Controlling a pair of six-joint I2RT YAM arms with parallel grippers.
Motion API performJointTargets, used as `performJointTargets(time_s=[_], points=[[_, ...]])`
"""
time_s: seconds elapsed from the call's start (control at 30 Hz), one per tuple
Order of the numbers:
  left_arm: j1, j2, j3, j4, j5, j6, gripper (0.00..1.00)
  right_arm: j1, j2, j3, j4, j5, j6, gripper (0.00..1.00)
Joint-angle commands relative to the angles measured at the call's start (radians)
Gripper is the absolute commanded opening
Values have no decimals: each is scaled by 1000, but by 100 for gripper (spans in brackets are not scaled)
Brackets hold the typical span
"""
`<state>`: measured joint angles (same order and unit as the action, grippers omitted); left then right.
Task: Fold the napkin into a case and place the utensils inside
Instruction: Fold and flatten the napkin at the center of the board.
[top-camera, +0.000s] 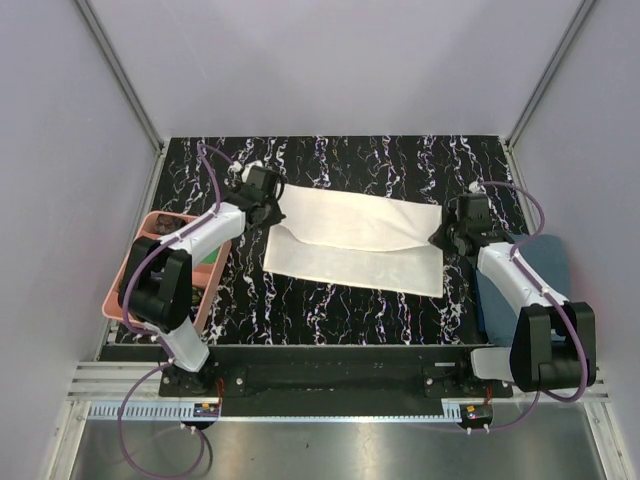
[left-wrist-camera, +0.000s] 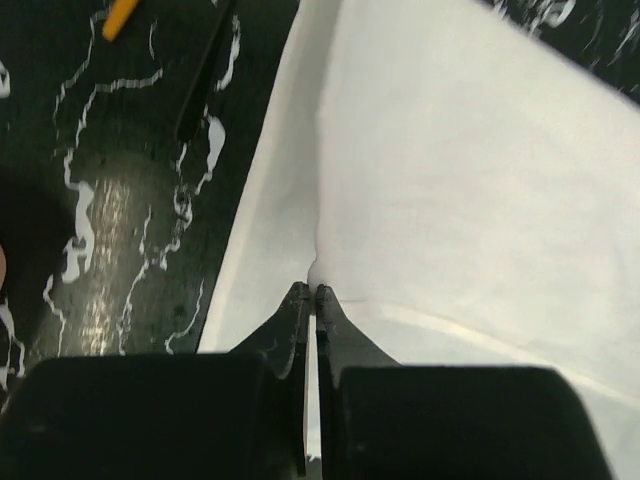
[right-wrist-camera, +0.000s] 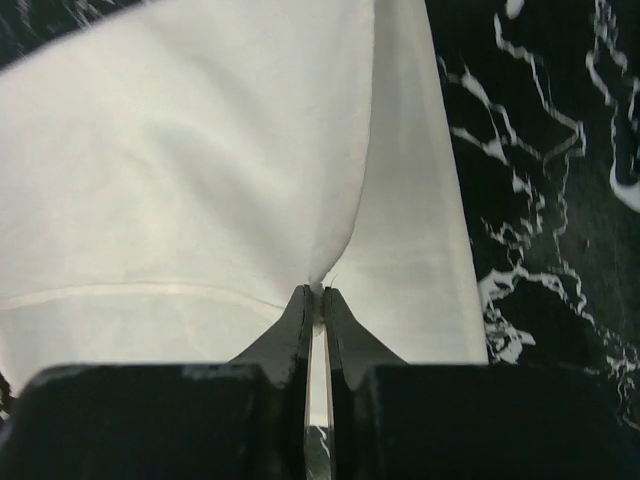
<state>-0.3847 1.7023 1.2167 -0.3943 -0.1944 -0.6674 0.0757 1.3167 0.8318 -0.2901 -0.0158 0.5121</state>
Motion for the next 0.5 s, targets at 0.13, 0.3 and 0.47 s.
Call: performJointTargets(time_s=[0.13,0.3,0.47], points=[[-8,-107,-124,-46,-132,-8,0,-4,-94,-108,-43,5,23,0],[-10,-148,-172,-55,-172,6,0,-4,-125,-120,-87,11,17,0],[-10,-199,-198,-61,-172,18,0,-4,-168,-135,-145,96,-1,0]])
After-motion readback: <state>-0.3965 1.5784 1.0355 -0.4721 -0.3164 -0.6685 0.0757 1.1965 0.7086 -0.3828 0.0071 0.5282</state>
